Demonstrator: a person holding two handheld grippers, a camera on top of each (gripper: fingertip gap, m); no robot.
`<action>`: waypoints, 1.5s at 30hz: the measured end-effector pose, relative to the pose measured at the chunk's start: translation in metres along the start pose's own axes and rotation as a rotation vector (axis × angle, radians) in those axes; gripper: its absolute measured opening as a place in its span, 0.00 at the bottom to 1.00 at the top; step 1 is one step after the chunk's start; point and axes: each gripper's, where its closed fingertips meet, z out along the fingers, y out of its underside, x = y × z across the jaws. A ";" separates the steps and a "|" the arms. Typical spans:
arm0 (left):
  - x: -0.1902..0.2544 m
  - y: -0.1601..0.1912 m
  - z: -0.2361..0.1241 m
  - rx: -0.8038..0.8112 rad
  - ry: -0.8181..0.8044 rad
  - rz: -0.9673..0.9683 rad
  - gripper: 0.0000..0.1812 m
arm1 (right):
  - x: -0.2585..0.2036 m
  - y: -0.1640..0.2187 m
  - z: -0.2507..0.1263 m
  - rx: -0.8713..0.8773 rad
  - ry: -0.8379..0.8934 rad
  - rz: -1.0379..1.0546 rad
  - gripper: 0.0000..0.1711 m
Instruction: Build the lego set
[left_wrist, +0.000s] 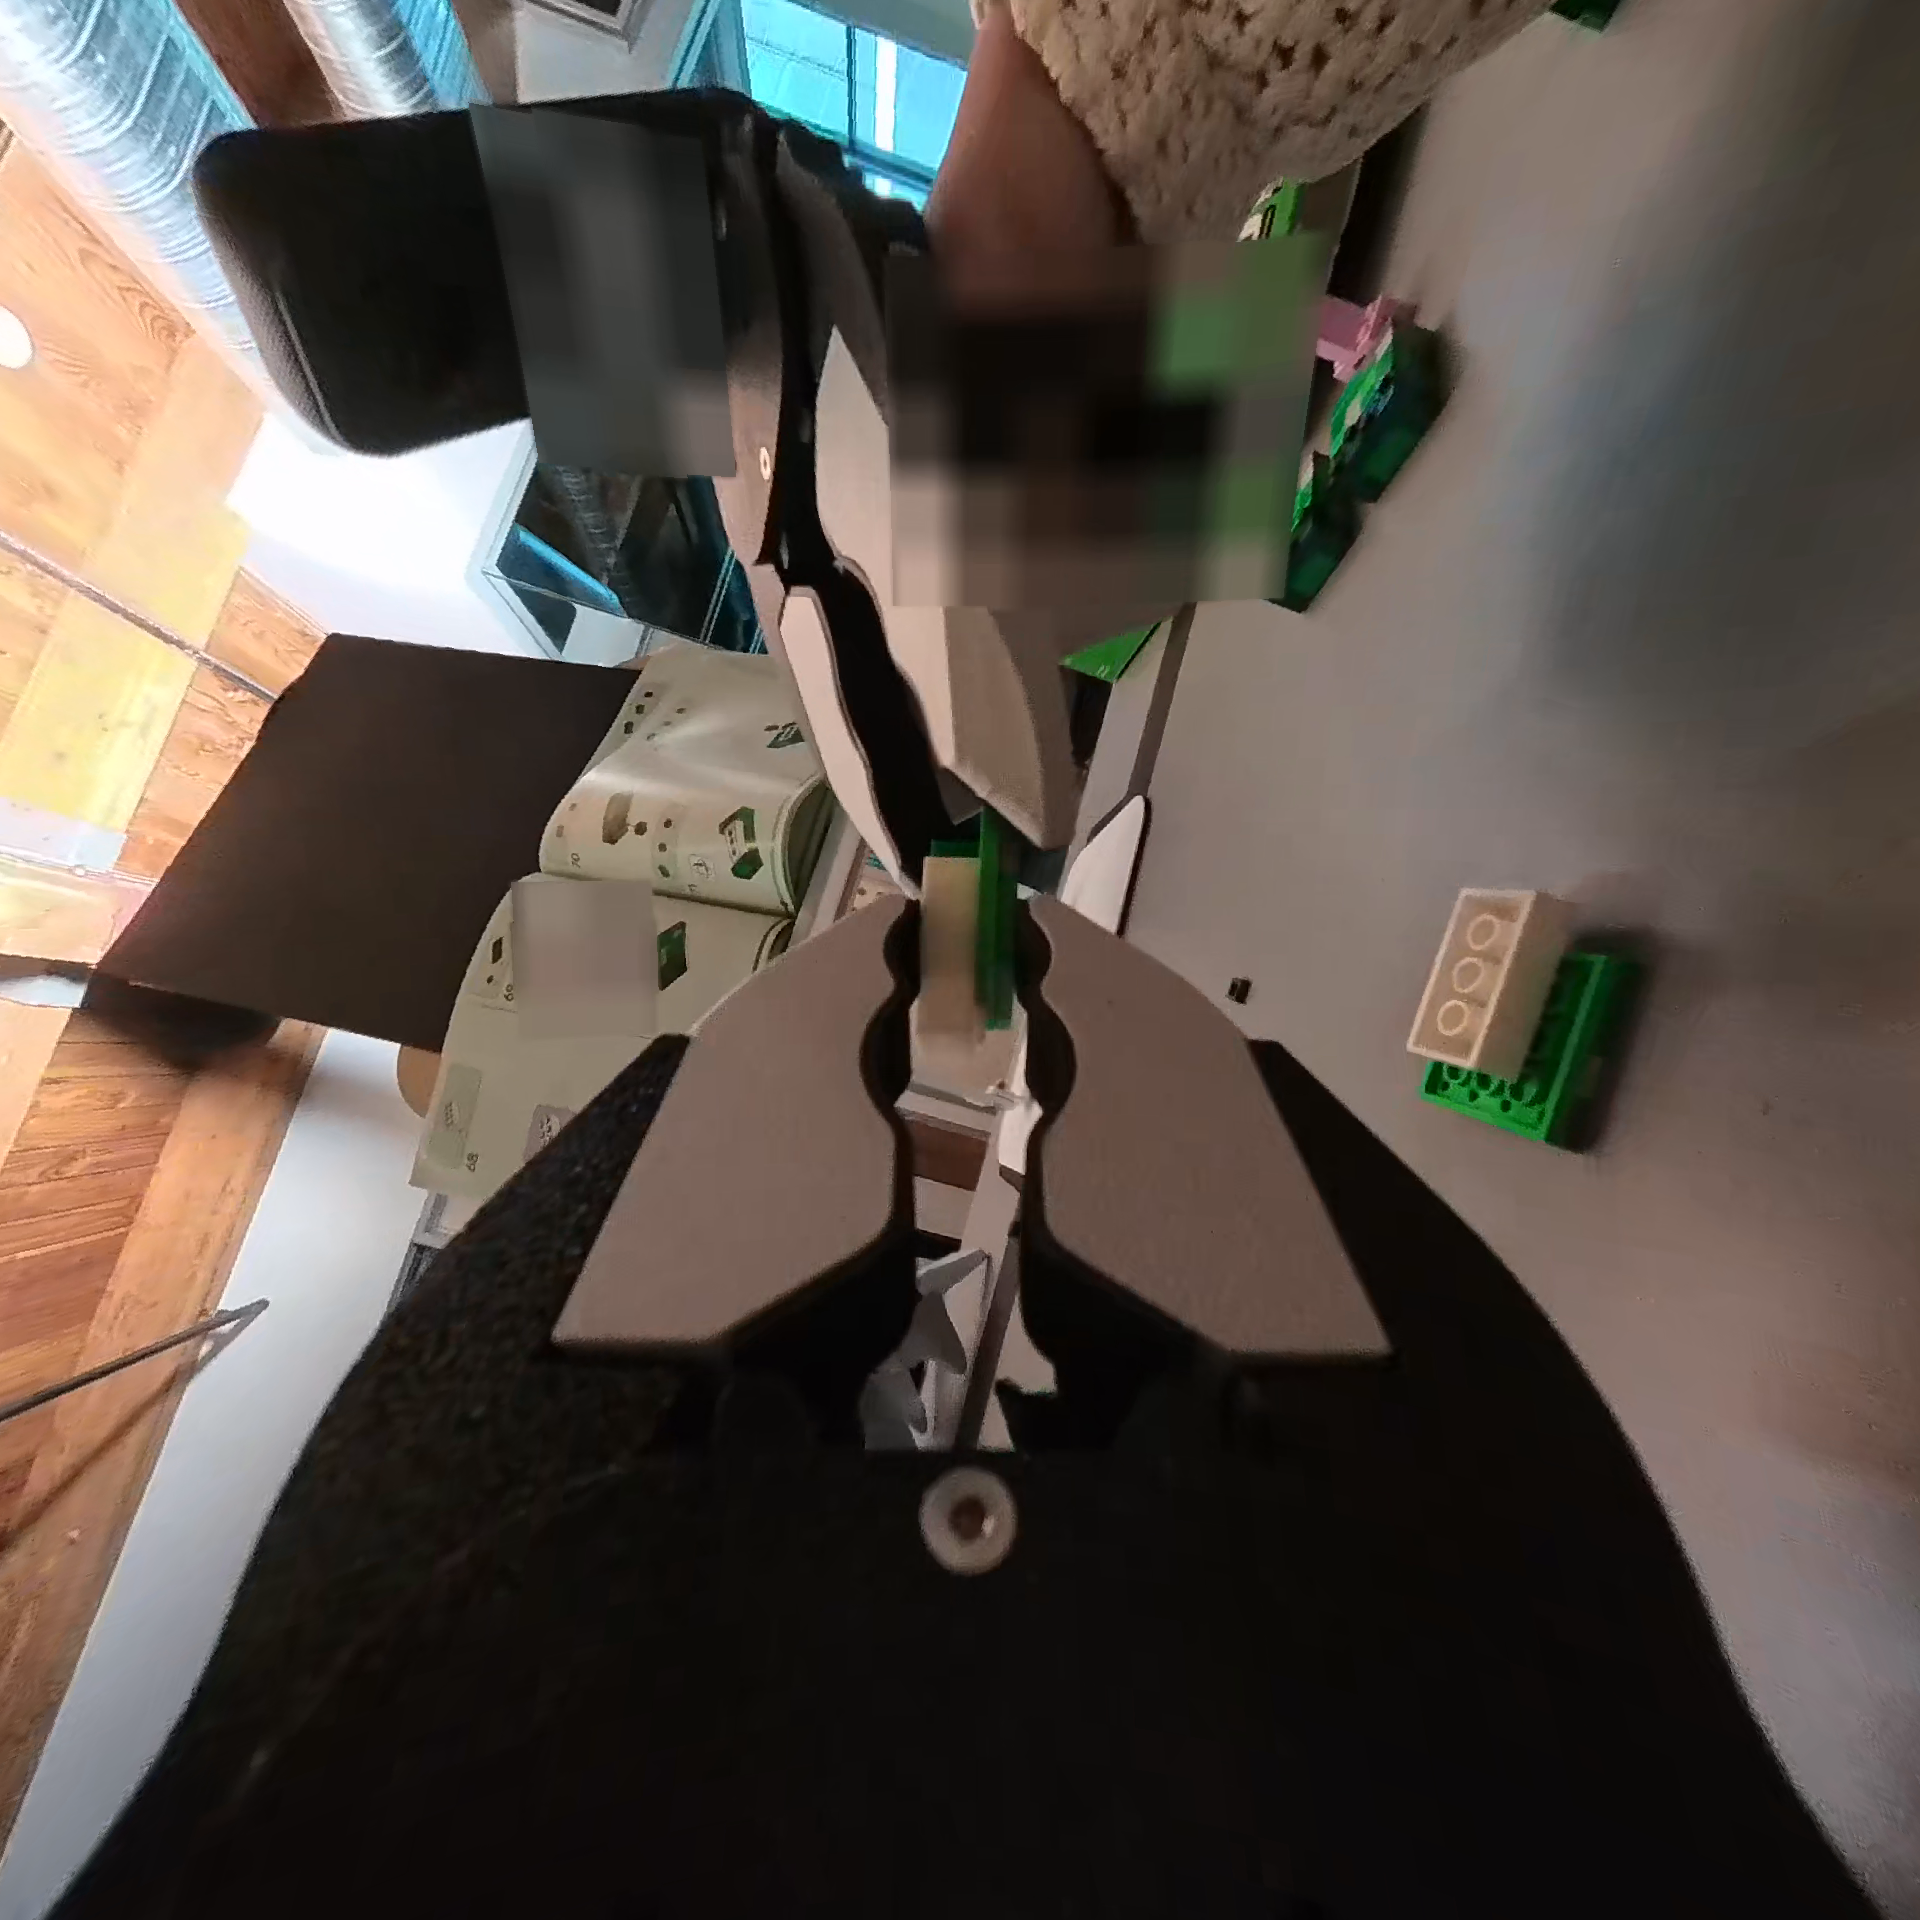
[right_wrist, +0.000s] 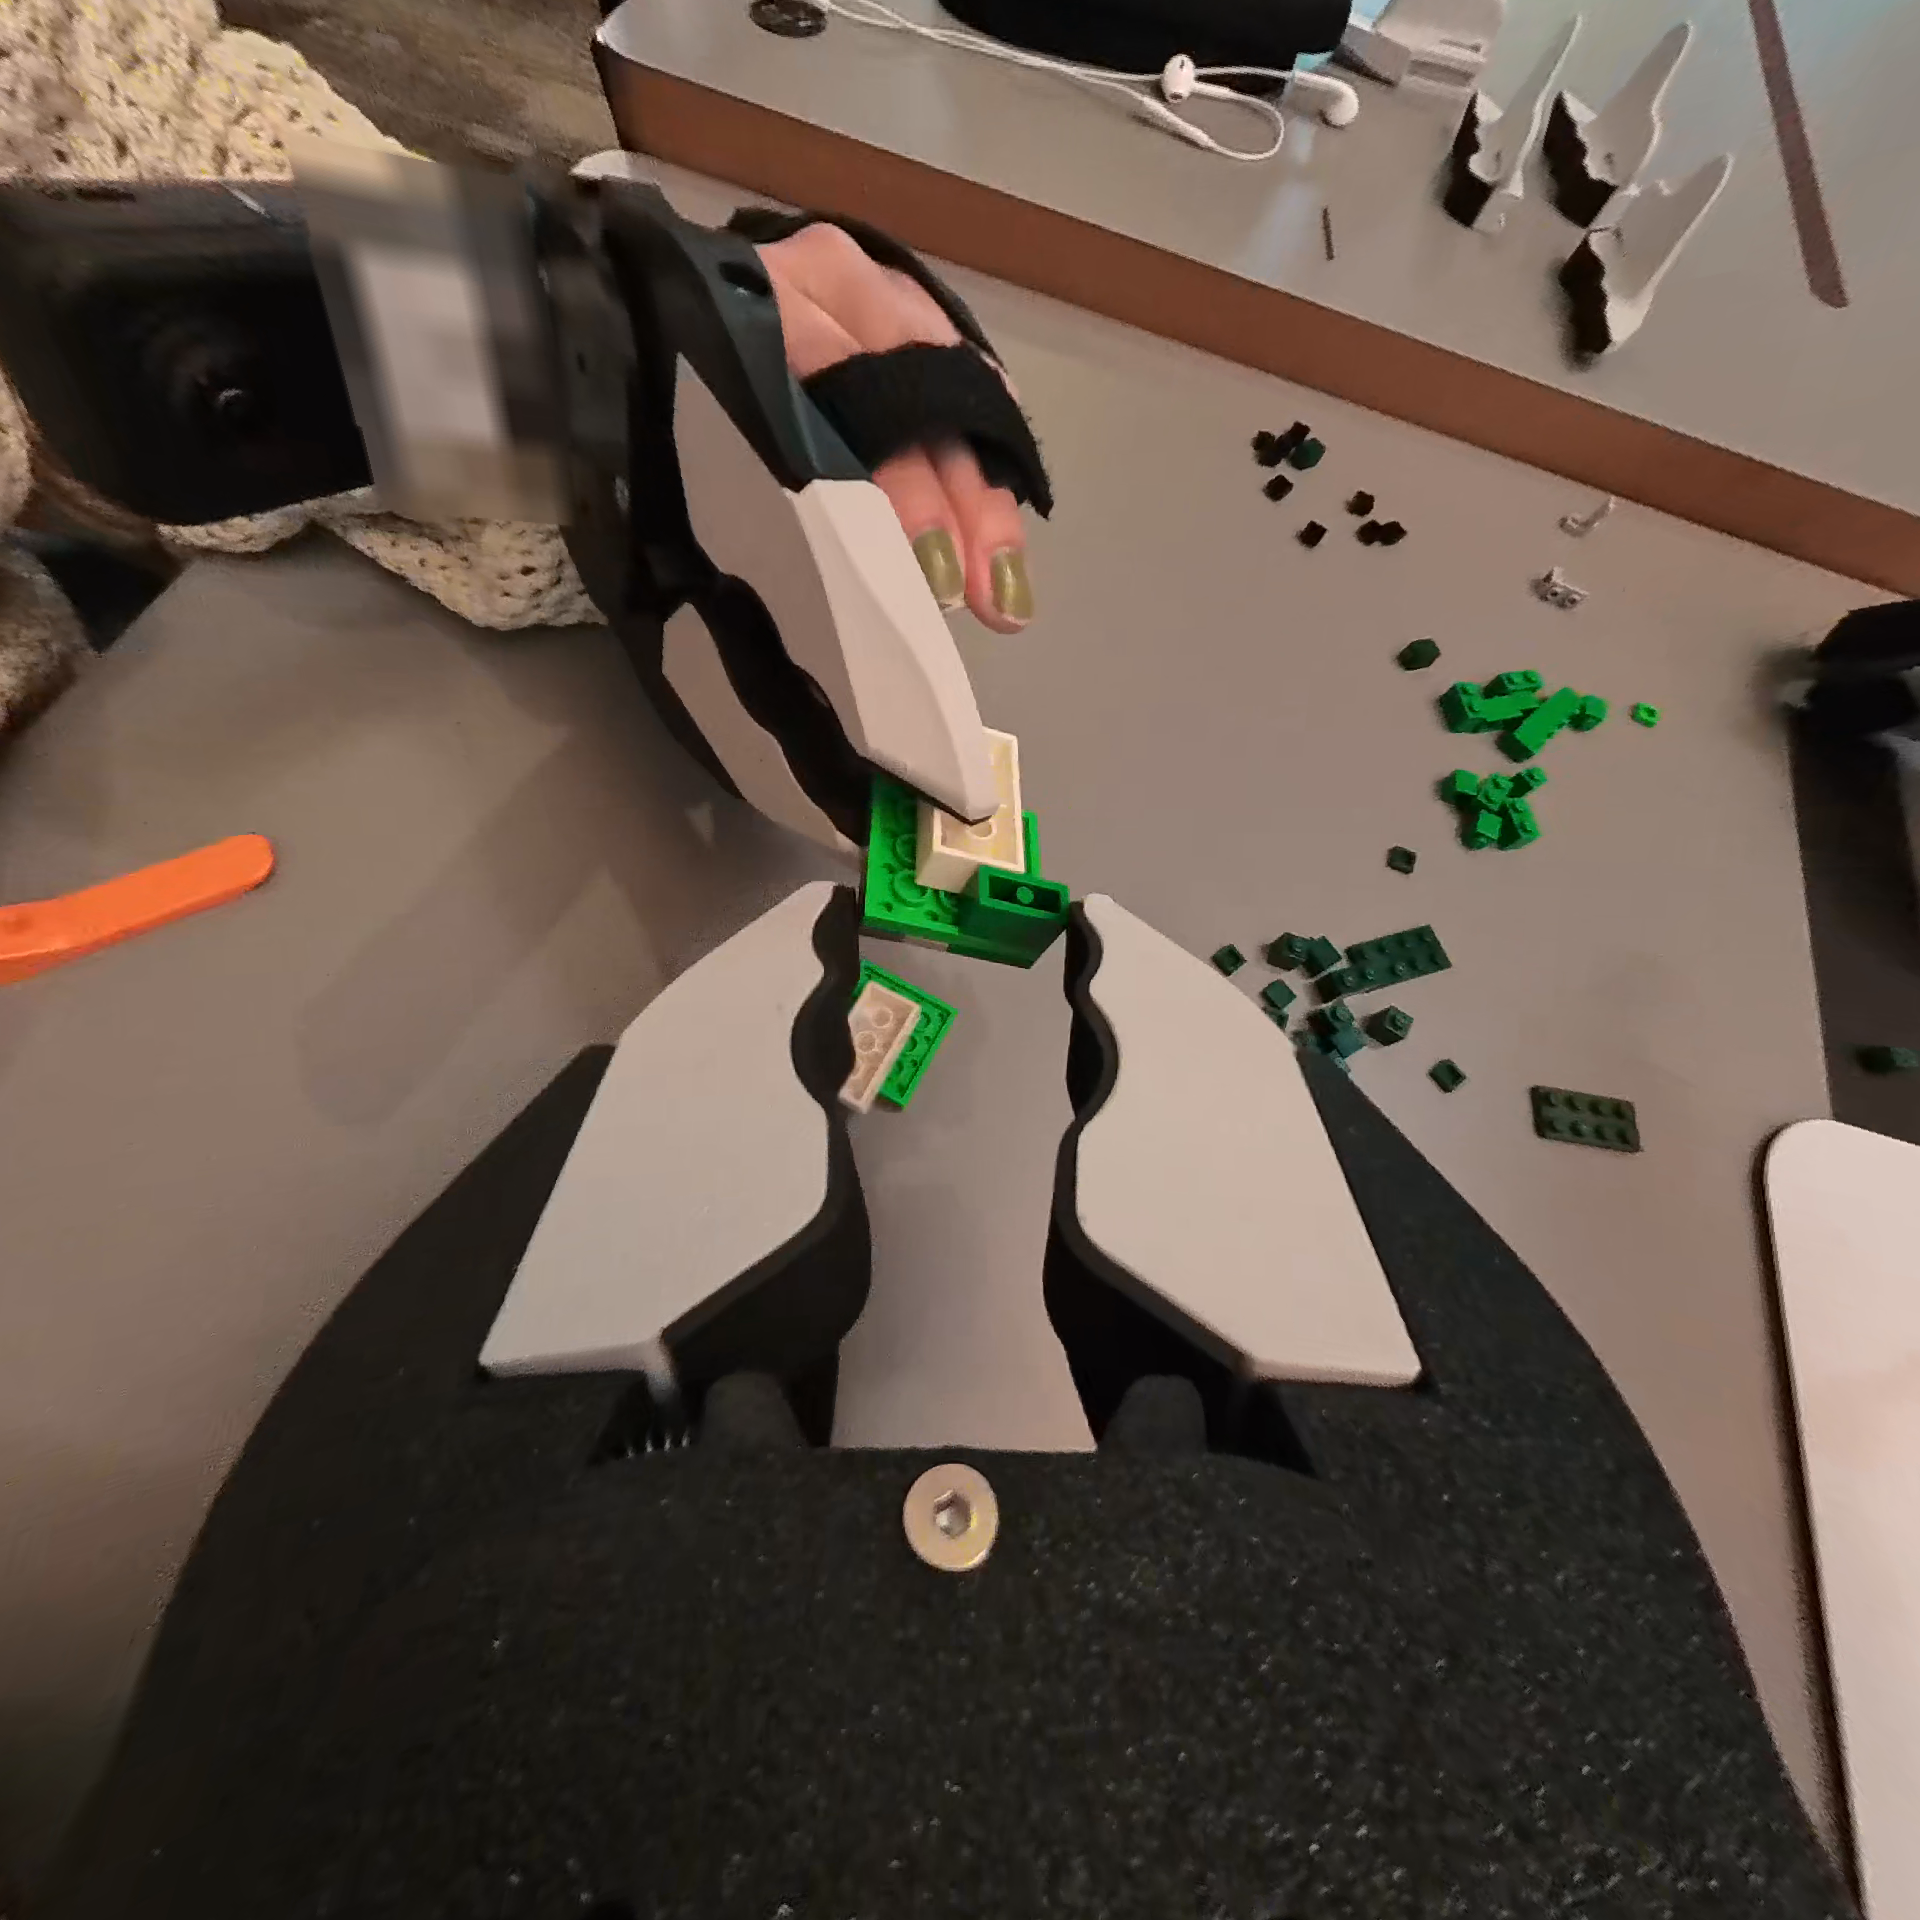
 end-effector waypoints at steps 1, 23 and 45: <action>0.001 0.000 0.000 0.002 0.005 -0.006 0.09 | 0.000 0.001 0.000 -0.005 -0.004 -0.001 0.22; -0.012 -0.004 0.000 0.105 0.129 -0.604 0.19 | 0.004 -0.018 -0.016 0.173 0.222 -0.498 0.22; -0.029 0.112 -0.014 -0.349 -0.209 -0.667 0.19 | 0.102 0.032 -0.036 0.388 0.882 -0.208 0.15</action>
